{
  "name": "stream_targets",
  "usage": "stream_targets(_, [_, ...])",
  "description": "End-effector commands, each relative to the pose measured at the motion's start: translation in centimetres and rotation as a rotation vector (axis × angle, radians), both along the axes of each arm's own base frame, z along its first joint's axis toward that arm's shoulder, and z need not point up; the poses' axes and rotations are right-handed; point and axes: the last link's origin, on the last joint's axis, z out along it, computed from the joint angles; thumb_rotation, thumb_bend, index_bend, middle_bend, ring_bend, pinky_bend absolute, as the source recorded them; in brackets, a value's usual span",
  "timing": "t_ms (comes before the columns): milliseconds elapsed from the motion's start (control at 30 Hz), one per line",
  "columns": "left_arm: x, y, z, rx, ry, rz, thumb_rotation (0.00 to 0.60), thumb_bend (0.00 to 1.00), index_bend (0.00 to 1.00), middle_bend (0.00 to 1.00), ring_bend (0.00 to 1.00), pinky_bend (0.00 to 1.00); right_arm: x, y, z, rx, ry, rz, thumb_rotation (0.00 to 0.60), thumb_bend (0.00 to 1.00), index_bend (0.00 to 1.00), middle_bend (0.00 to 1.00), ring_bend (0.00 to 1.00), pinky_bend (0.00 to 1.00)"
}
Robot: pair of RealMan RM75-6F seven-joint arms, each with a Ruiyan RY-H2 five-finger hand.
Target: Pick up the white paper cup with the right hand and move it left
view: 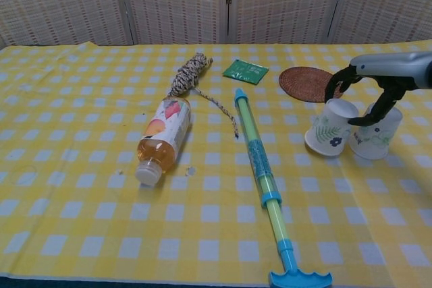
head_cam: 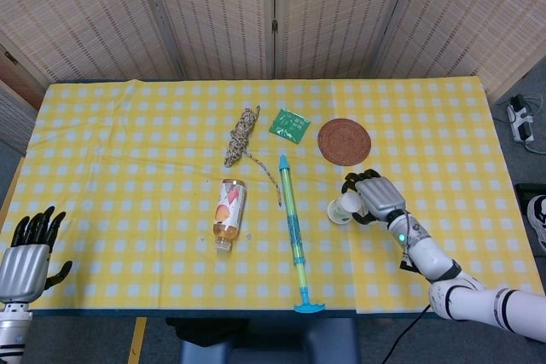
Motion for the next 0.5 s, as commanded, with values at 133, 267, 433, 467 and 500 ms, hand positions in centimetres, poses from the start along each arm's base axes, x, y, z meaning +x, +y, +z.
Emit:
stream_targets(133, [-0.05, 0.02, -0.08, -0.002, -0.001, 0.001, 0.600, 0.33, 0.07, 0.00, 0.00, 0.00, -0.12, -0.05, -0.04, 0.000, 0.006, -0.001, 0.600, 0.38, 0.43, 0.18, 0.18, 0.10])
stream_targets(267, [-0.08, 0.02, -0.10, -0.004, -0.002, 0.002, 0.600, 0.33, 0.07, 0.00, 0.00, 0.00, -0.18, -0.02, -0.06, 0.003, 0.008, -0.001, 0.600, 0.38, 0.37, 0.18, 0.18, 0.10])
stream_targets(433, [-0.10, 0.04, 0.05, 0.002, -0.003, 0.001, 0.600, 0.33, 0.07, 0.00, 0.00, 0.00, -0.24, -0.02, 0.22, 0.002, 0.014, 0.000, 0.600, 0.38, 0.22, 0.16, 0.16, 0.10])
stream_targets(467, [-0.10, 0.03, 0.05, 0.002, -0.003, 0.001, 0.600, 0.33, 0.07, 0.00, 0.00, 0.00, -0.22, 0.00, 0.31, 0.001, 0.013, 0.001, 0.600, 0.38, 0.19, 0.15, 0.16, 0.10])
stream_targets(500, [-0.10, 0.01, 0.04, 0.001, -0.004, 0.001, 0.600, 0.33, 0.07, 0.00, 0.00, 0.00, -0.21, 0.02, 0.45, -0.002, 0.012, 0.003, 0.600, 0.38, 0.16, 0.15, 0.16, 0.10])
